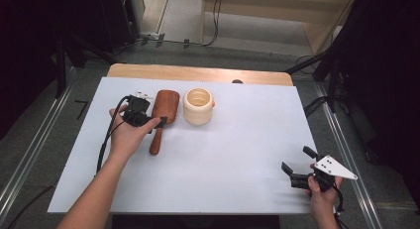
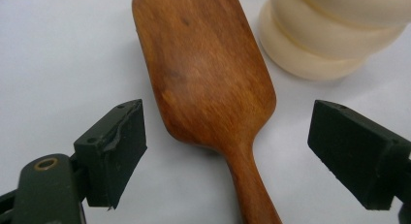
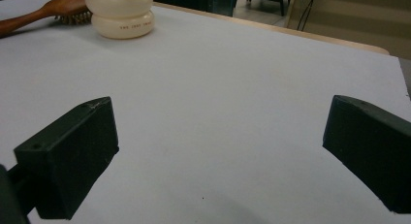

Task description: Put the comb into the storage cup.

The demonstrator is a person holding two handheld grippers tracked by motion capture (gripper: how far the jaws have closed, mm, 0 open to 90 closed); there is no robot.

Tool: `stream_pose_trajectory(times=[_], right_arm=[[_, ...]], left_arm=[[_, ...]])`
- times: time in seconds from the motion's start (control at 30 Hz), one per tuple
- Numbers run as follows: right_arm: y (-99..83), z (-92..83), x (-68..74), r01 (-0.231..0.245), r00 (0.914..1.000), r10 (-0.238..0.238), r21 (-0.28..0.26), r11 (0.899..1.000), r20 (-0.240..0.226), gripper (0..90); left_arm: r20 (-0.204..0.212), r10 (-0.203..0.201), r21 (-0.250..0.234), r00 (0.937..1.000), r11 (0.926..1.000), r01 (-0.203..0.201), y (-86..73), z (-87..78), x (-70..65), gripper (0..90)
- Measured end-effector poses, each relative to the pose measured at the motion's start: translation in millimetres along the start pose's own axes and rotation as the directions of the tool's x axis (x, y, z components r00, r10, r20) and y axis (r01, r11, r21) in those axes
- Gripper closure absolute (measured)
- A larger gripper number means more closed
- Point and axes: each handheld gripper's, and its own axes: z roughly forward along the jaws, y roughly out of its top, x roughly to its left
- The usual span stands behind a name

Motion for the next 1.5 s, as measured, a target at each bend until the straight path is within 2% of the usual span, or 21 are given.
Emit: stream_pose_trajectory(times=[0.03, 0.13, 0.23, 0.27, 0.33, 0.43, 0.8, 1.07, 1.17, 1.5], right_arm=[[0.0, 0.0, 0.0, 0.0, 1.0, 0.0, 0.0, 1.0, 0.0, 0.0], [0.0, 0.3, 0.3, 0.001, 1.0, -0.001, 0.002, 1.0, 0.001, 0.0], [0.0, 0.2, 0.3, 0.001, 1.0, -0.001, 0.002, 1.0, 0.001, 0.0], [0.0, 0.3, 0.3, 0.0, 1.0, 0.0, 0.002, 1.0, 0.001, 0.0], [0.0, 0.3, 0.4, -0.001, 1.0, 0.001, 0.004, 1.0, 0.001, 0.0], [0.1, 0.5, 0.5, 0.002, 1.0, -0.002, 0.005, 1.0, 0.001, 0.0], [0.1, 0.8, 1.5, 0.008, 1.0, -0.008, 0.008, 1.0, 0.005, 0.0], [0.2, 1.3, 1.6, 0.015, 0.9999, -0.015, 0.011, 1.0, 0.003, 0.0], [0.2, 1.3, 1.7, 0.015, 0.9999, -0.015, 0.01, 1.0, 0.004, 0.0], [0.2, 1.7, 2.2, 0.016, 0.9998, -0.016, 0.011, 1.0, 0.006, 0.0]], left_arm=[[0.0, 0.0, 0.0, 1.0, 1.0, 0.0, 0.0, 0.0, 0.0, 15.8], [-0.006, -0.008, 0.042, 0.9999, 0.9991, 0.009, 0.3, 4.5, -0.8, 18.3], [-0.015, -0.013, 0.056, 0.9998, 0.9983, 0.014, 0.4, 6.7, -1.4, 20.7], [-0.024, -0.025, 0.073, 0.9994, 0.9969, 0.027, 0.6, 8.8, -1.9, 24.0], [-0.027, -0.035, 0.076, 0.999, 0.9964, 0.037, 0.5, 9.8, -1.9, 29.8], [-0.031, -0.041, 0.091, 0.9987, 0.9949, 0.043, 0.1, 12.5, -2.5, 32.8], [-0.013, -0.013, 0.163, 0.9998, 0.9865, 0.015, -2.8, 19.6, -5.9, 44.7], [-0.036, -0.013, 0.18, 0.9993, 0.9834, 0.019, -4.3, 20.1, -7.6, 45.5], [-0.048, -0.027, 0.183, 0.9985, 0.9825, 0.035, -6.4, 20.9, -8.5, 47.3], [-0.034, -0.056, 0.202, 0.9978, 0.9775, 0.062, -10.5, 26.0, -13.1, 49.1]])
